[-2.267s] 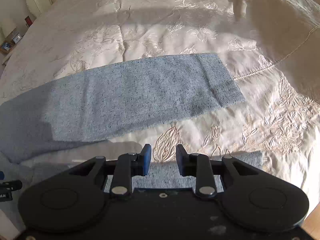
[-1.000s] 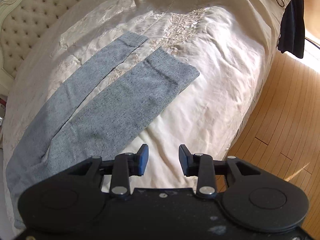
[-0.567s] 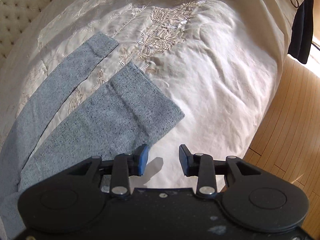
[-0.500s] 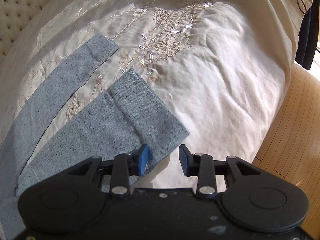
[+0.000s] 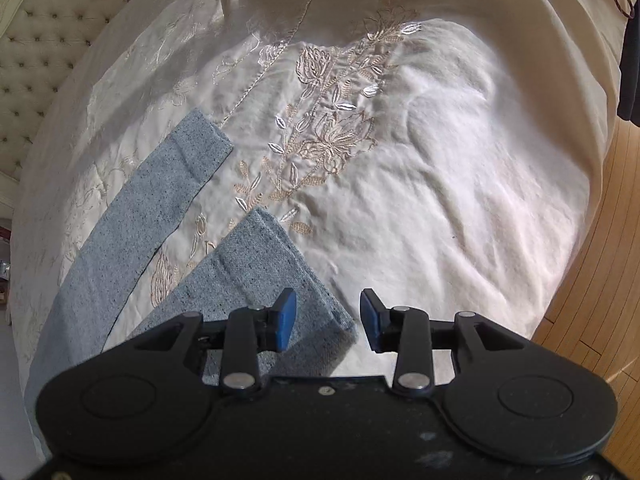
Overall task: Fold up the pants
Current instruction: 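Move the right gripper to the stacked pant-leg cuffs, then close the right gripper on the cuffs and lift them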
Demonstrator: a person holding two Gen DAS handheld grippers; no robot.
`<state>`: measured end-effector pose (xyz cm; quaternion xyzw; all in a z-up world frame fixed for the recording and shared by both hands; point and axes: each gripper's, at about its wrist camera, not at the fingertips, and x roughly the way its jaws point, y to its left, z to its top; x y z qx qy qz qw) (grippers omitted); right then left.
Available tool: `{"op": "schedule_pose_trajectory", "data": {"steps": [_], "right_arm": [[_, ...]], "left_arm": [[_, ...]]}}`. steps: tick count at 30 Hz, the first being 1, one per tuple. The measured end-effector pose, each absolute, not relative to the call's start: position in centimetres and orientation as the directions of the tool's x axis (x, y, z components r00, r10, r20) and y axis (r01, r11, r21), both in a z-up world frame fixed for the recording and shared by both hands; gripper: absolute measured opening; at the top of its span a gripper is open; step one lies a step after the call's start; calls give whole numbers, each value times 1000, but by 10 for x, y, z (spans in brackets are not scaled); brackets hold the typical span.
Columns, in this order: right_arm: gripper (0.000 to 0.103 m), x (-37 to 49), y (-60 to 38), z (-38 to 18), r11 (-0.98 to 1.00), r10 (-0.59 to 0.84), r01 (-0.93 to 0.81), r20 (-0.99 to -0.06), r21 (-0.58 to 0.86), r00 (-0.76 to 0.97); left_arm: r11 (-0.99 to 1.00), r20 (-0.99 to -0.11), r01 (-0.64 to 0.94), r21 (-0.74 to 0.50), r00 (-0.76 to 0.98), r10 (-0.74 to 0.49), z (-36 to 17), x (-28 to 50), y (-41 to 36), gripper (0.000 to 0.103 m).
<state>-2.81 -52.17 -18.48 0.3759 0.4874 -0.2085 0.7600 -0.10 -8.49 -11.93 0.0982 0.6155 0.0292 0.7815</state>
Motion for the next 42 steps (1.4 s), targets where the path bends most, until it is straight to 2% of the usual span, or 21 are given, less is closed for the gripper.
{"op": "schedule_pose_trajectory", "data": {"steps": [6, 15, 18, 20, 21, 22, 28, 35, 42], "right_arm": [[40, -62, -507, -194, 599, 122, 663, -869, 449, 479], [42, -33, -483, -228, 557, 146, 706, -888, 438, 436], [42, -27, -482, -231, 538, 203, 708, -886, 457, 418], [36, -25, -482, -230, 535, 207, 719, -894, 443, 397], [15, -26, -482, -228, 532, 199, 722, -893, 443, 403], [7, -26, -482, -225, 527, 184, 723, -891, 447, 416], [7, -27, -477, -184, 516, 120, 727, -878, 453, 463], [7, -12, -461, -124, 603, 34, 674, -858, 427, 513], [6, -5, -452, -96, 640, -39, 674, -861, 368, 507]], "left_arm": [[976, -952, 54, 209, 239, 190, -116, 3, -79, 66], [972, -944, -44, 233, 232, 236, -107, 1, -41, 66], [969, -944, -68, 239, 216, 248, -111, 2, -27, 66], [966, -943, -83, 245, 211, 258, -114, 3, -18, 66], [966, -943, -87, 245, 210, 258, -116, 5, -13, 66], [966, -943, -90, 242, 212, 256, -117, 6, -9, 66], [967, -939, -92, 238, 232, 253, -127, 18, 20, 66], [981, -956, -148, 126, 247, 160, -136, 34, 59, 66], [980, -958, -172, 105, 245, 146, -153, 63, 86, 66]]}}
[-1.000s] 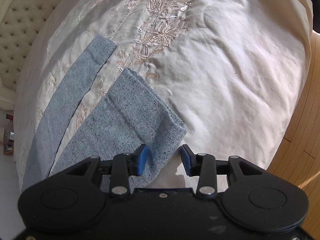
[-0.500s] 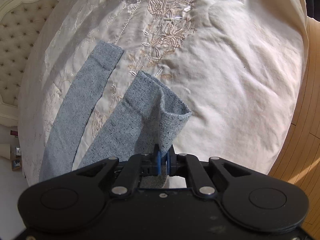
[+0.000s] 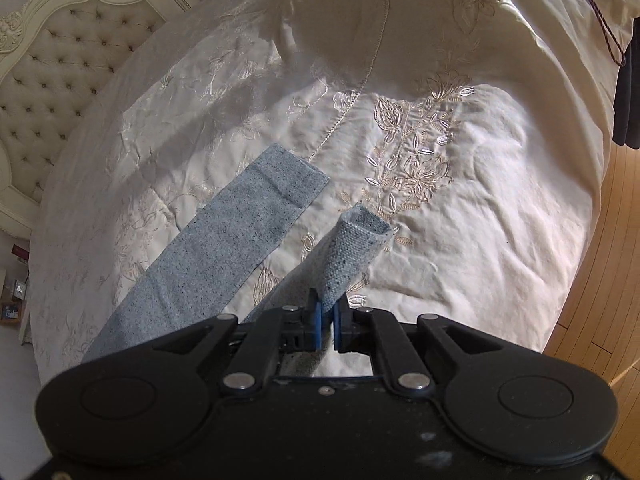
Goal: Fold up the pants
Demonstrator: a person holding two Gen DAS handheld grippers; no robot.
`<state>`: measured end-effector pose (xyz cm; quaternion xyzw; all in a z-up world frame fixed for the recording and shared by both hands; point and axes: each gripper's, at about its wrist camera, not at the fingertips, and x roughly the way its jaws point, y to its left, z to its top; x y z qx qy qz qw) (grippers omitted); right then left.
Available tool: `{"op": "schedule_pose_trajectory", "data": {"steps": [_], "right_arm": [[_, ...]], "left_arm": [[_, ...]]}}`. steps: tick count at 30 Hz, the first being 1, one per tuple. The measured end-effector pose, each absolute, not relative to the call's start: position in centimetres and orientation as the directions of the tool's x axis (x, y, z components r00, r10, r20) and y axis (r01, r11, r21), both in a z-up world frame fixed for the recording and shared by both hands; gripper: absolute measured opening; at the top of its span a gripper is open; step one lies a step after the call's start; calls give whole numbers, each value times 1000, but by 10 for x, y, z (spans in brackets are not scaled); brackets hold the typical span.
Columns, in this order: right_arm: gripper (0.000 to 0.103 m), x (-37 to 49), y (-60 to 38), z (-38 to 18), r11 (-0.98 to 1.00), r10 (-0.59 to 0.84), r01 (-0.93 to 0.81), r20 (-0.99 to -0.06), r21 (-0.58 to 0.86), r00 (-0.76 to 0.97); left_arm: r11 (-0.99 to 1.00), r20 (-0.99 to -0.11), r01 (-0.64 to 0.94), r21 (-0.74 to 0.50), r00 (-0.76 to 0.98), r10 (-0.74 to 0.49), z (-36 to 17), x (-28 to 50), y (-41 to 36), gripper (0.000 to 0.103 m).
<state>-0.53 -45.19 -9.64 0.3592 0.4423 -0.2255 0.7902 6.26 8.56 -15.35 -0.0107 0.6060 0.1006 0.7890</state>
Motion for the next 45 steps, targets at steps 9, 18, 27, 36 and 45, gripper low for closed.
{"op": "schedule_pose_trajectory", "data": {"steps": [9, 18, 27, 36, 45], "right_arm": [[6, -8, -438, -101, 631, -90, 712, -883, 307, 460], [7, -5, -430, -99, 629, -117, 723, -885, 286, 451], [7, -6, -420, -98, 618, -133, 737, -888, 273, 441], [7, -5, -415, -65, 613, -161, 730, -856, 303, 491], [7, -45, -410, -36, 505, -204, 796, -850, 334, 486]], "left_arm": [[960, -992, -278, 34, 109, 67, -206, 88, 124, 72], [959, -991, -282, -4, 129, 34, -229, 94, 131, 96], [940, -978, -333, -74, 209, -3, -200, 114, 149, 9], [959, -948, -272, -76, 317, 14, -103, 113, 160, 6], [965, -950, -262, -11, 304, 72, -74, 96, 171, 6]]}}
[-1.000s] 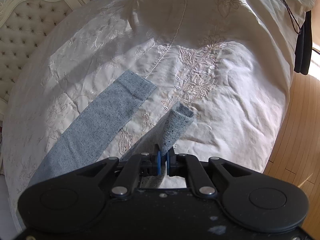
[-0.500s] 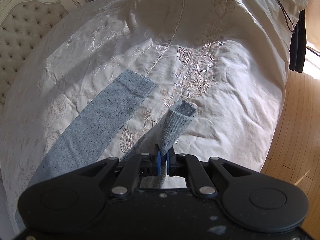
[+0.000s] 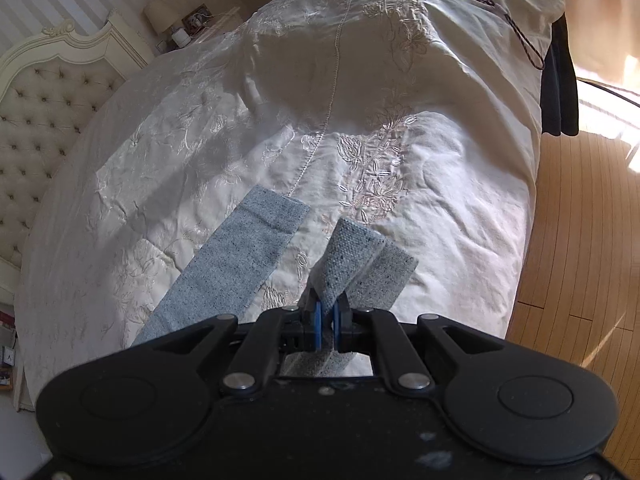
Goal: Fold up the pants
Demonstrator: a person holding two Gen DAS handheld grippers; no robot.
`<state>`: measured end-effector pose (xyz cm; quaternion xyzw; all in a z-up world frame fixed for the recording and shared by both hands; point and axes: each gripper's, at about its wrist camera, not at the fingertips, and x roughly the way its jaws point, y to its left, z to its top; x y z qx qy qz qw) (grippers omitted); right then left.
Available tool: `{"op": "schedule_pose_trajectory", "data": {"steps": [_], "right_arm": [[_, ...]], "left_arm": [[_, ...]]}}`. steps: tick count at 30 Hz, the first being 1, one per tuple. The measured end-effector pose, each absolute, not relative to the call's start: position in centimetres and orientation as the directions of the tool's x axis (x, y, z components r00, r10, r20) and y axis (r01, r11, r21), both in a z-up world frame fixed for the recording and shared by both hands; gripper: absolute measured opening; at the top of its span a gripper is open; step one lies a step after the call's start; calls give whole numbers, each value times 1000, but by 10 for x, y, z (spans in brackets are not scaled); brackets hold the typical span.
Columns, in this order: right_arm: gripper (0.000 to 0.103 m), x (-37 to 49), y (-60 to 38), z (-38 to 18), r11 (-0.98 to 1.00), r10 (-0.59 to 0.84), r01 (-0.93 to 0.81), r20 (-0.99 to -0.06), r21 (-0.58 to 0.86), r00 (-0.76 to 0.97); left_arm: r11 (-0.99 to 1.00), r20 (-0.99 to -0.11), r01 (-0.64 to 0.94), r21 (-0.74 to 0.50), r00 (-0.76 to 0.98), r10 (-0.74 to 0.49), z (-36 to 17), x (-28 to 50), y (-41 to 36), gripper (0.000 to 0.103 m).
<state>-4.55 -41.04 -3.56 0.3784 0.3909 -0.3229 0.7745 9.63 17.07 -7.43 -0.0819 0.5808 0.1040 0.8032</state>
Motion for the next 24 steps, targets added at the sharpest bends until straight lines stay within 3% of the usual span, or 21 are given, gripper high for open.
{"op": "schedule_pose_trajectory", "data": {"steps": [7, 24], "right_arm": [[7, -33, -410, -51, 447, -172, 830, -879, 333, 446], [7, 137, -456, -112, 434, -97, 793, -853, 428, 513]], "left_arm": [[964, -945, -266, 13, 312, 99, -75, 137, 150, 6], [937, -935, -342, 65, 308, 177, -104, 292, 93, 6]]}}
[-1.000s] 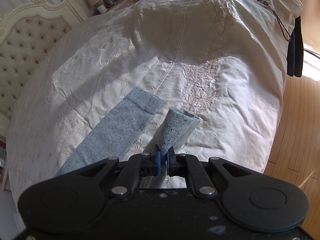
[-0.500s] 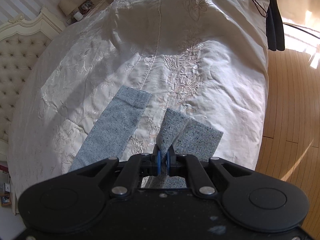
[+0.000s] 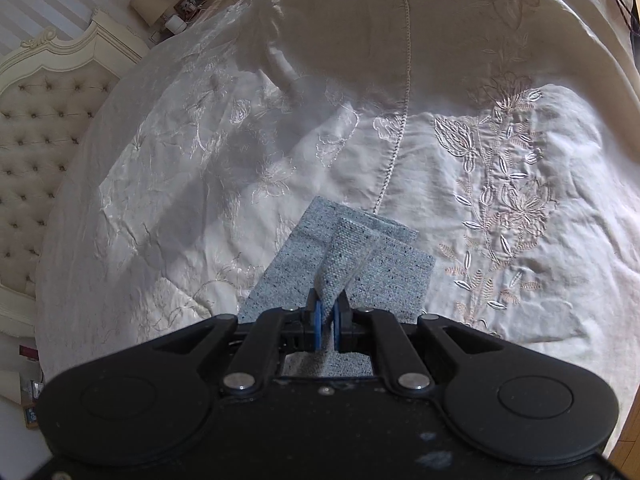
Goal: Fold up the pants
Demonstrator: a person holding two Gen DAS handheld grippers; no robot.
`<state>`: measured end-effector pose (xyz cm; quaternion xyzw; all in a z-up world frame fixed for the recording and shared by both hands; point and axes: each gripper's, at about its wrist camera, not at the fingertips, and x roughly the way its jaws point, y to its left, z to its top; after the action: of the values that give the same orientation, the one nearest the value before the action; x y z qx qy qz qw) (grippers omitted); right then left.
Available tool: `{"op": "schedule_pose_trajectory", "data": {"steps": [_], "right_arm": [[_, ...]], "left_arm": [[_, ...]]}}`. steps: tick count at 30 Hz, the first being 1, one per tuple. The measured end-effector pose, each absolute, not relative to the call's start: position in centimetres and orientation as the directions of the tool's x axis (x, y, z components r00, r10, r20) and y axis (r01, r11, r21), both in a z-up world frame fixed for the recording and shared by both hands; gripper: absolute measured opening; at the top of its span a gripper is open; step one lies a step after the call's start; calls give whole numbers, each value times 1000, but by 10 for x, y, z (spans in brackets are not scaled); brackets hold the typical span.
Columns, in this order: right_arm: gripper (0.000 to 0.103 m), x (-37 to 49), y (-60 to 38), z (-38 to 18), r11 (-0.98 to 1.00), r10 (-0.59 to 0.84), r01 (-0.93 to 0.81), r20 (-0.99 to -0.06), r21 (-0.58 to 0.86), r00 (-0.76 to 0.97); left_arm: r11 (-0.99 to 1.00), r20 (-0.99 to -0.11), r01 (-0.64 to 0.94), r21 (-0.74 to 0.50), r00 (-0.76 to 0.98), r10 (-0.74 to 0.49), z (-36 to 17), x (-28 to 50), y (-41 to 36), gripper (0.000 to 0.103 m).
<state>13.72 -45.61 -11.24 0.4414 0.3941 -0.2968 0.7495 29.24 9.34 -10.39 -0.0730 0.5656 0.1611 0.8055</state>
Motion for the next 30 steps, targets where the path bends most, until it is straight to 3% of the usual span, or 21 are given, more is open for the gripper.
{"op": "schedule_pose_trajectory", "data": {"steps": [23, 28, 30], "right_arm": [[8, 272, -489, -201, 469, -39, 818, -917, 335, 398], [22, 281, -495, -205, 488, -18, 788, -899, 375, 438], [23, 281, -497, -198, 529, -24, 756, -884, 385, 467]], "left_arm": [[908, -949, -386, 161, 192, 250, -174, 397, 62, 8], [909, -946, -379, 176, 190, 263, -182, 403, 61, 15], [910, -945, -370, 187, 186, 270, -184, 406, 60, 16]]}}
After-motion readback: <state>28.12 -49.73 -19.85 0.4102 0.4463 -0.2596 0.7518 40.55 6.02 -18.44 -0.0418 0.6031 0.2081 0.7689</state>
